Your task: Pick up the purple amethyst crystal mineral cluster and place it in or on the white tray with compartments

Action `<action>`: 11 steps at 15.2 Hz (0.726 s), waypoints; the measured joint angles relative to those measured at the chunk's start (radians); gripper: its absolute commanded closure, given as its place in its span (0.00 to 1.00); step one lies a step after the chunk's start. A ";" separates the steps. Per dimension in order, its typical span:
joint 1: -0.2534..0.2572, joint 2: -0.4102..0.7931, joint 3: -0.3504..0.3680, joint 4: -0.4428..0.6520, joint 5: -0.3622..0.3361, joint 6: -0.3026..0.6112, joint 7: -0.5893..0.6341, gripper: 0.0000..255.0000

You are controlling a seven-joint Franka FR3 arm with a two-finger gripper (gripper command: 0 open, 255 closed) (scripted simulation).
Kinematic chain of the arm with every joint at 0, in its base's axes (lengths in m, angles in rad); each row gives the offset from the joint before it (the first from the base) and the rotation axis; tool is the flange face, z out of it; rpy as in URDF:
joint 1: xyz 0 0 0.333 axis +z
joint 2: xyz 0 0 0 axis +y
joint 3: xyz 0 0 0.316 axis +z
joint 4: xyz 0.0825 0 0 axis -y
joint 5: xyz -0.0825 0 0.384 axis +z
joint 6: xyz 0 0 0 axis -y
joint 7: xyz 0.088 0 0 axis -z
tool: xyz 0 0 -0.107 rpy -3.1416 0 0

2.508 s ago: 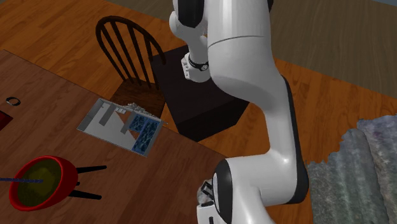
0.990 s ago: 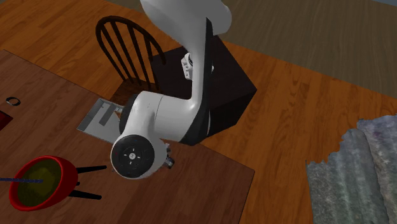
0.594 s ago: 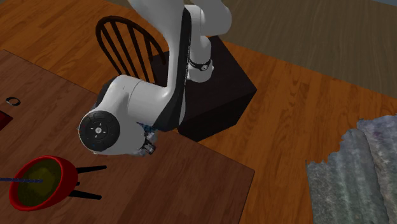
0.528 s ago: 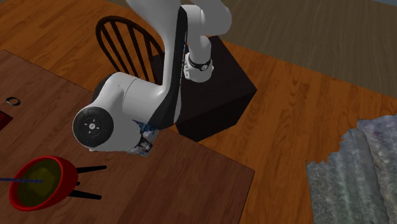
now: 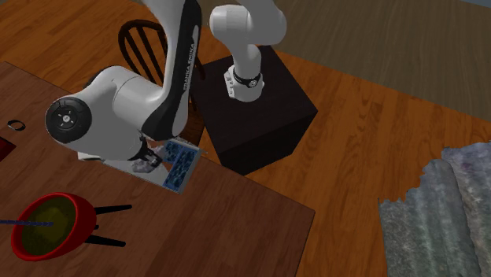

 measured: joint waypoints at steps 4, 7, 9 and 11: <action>-0.057 0.010 -0.047 0.020 -0.002 0.011 -0.101 1.00; -0.081 0.027 -0.064 0.018 0.003 0.036 -0.142 1.00; -0.086 0.044 -0.066 0.009 0.009 0.061 -0.149 1.00; -0.089 0.063 -0.064 0.003 0.017 0.085 -0.152 1.00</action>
